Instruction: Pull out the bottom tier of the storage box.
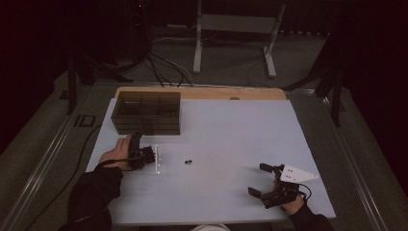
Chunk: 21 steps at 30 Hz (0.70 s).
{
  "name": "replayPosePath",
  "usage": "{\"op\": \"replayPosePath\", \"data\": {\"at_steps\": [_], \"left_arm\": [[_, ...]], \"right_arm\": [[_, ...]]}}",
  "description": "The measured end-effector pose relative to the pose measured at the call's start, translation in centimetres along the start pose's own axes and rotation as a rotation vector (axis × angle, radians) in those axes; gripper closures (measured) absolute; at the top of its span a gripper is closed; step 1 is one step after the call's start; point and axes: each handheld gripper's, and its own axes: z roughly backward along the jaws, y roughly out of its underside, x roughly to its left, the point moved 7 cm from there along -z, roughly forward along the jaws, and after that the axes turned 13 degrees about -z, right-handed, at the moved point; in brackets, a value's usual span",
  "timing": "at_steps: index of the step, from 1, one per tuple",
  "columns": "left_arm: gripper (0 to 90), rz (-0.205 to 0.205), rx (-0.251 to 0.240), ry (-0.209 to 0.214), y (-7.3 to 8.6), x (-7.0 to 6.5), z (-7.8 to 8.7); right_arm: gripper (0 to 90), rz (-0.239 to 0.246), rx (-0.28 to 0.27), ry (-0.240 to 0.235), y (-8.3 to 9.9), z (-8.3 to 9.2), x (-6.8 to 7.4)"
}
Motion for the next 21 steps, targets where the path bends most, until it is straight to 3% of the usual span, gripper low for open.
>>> {"op": "replayPosePath", "data": {"at_steps": [9,16,21], "left_arm": [[37.5,-0.03,0.023,-0.011,-0.5,-0.1,-1.0],[50.6,-0.086,0.07,-0.073,-0.5,-0.3,-2.0],[56.2,-0.11,0.092,-0.094,-0.5,-0.3,-2.7]], "right_arm": [[0.0,0.0,0.0,0.005,0.0,0.1,-0.1],[0.0,0.001,0.002,0.007,0.0,0.1,-0.1],[0.0,-0.001,0.002,0.009,0.1,0.1,-0.2]]}}
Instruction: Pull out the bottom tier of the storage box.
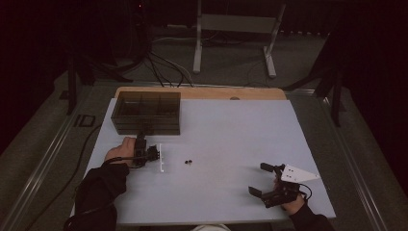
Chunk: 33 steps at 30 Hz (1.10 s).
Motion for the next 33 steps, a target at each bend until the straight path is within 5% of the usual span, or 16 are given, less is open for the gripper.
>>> {"op": "replayPosePath", "data": {"at_steps": [11,16,33], "left_arm": [[71.2,-0.04,0.01,-0.053,-0.4,0.0,-1.1],[79.7,-0.059,-0.001,-0.034,-0.8,0.0,-1.4],[82.3,-0.009,0.018,-0.009,-0.8,0.1,-0.6]], "right_arm": [[0.0,0.007,0.007,0.026,0.1,-0.1,-0.3],[0.0,0.01,0.01,0.029,0.1,-0.1,-0.3],[0.0,0.009,0.014,0.03,0.2,-0.1,-0.3]]}}
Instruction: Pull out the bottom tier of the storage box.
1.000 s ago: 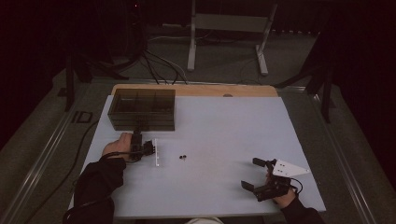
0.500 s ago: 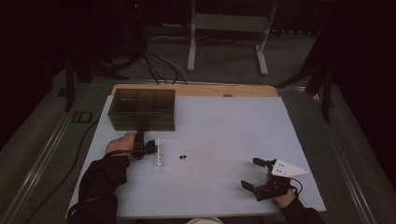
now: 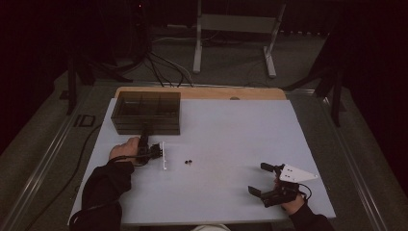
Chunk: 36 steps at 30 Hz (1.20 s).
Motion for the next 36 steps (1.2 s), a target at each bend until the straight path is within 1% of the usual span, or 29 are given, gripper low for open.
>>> {"op": "replayPosePath", "data": {"at_steps": [1,3,4,7,11,15,16,17,20,26,28,29,31,34,36], "left_arm": [[82.2,0.0,-0.003,-0.003,0.0,0.0,0.1],[82.3,0.014,-0.007,0.0,0.0,0.0,0.5],[82.3,0.012,-0.004,0.002,0.0,0.0,0.7],[82.2,0.01,-0.017,0.006,0.1,-0.3,1.0],[82.1,0.009,-0.023,0.016,0.2,-0.6,1.3],[82.0,0.013,-0.025,0.03,0.2,-0.6,1.5],[81.9,0.015,-0.029,0.026,0.2,-0.6,1.4],[82.0,0.009,-0.024,0.031,0.2,-0.6,1.5],[81.8,0.002,-0.029,0.034,0.3,-0.6,1.5],[81.2,0.004,-0.031,0.043,0.3,-0.5,1.4],[80.7,0.019,-0.022,0.056,0.3,-0.5,1.4],[80.7,0.035,-0.019,0.068,0.3,-0.4,1.5],[78.9,0.098,-0.05,0.1,0.3,-0.4,1.6],[78.1,0.136,-0.074,0.141,0.7,-0.2,2.1],[74.3,0.148,-0.089,0.151,1.0,-0.1,2.4]], "right_arm": [[0.0,0.002,0.002,0.001,0.0,0.0,0.0],[0.0,0.001,0.002,0.0,0.0,0.0,0.0],[0.0,-0.001,-0.001,0.0,0.0,0.0,0.0],[0.0,0.0,0.003,0.0,0.0,0.0,0.0],[0.0,0.001,0.001,-0.001,0.0,-0.1,0.1],[0.0,0.0,0.006,-0.003,0.1,-0.1,0.0],[0.0,-0.001,0.005,-0.003,0.0,-0.1,0.0],[0.0,-0.002,0.005,-0.004,0.0,-0.1,0.0],[0.0,0.002,0.005,-0.002,0.1,-0.1,0.0],[0.0,0.002,0.004,-0.002,0.0,0.0,0.1],[0.0,0.0,0.0,-0.004,0.0,0.0,0.1],[0.0,0.0,0.0,-0.003,0.0,0.0,0.1],[0.0,-0.001,0.002,-0.001,0.0,0.0,0.0],[0.0,-0.002,-0.004,-0.002,-0.1,0.1,0.1],[0.0,0.002,-0.002,0.0,-0.1,0.1,0.1]]}}
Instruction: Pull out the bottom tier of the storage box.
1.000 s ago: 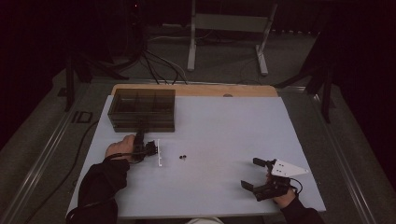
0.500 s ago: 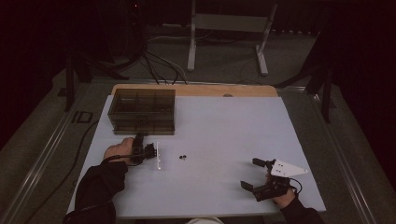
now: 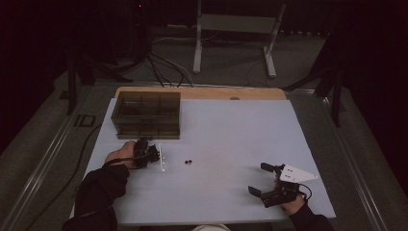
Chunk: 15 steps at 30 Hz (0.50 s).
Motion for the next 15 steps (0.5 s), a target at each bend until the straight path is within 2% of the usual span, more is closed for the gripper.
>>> {"op": "replayPosePath", "data": {"at_steps": [6,7,8,12,15], "left_arm": [[65.7,0.041,-0.034,0.031,0.9,0.3,0.8],[65.7,0.062,-0.038,0.04,1.3,0.5,1.0],[60.0,0.071,-0.04,0.048,1.5,0.6,1.1],[55.8,0.079,-0.058,0.065,2.2,0.7,1.5],[46.5,0.094,-0.07,0.075,2.5,0.7,1.6]], "right_arm": [[0.0,0.001,0.0,-0.002,0.0,0.0,0.1],[0.0,0.001,0.001,-0.002,0.0,0.0,0.1],[0.0,0.002,0.002,-0.001,0.0,-0.1,0.1],[0.0,0.0,0.002,-0.001,0.0,-0.1,0.1],[0.0,-0.003,-0.001,-0.004,0.0,-0.1,0.1]]}}
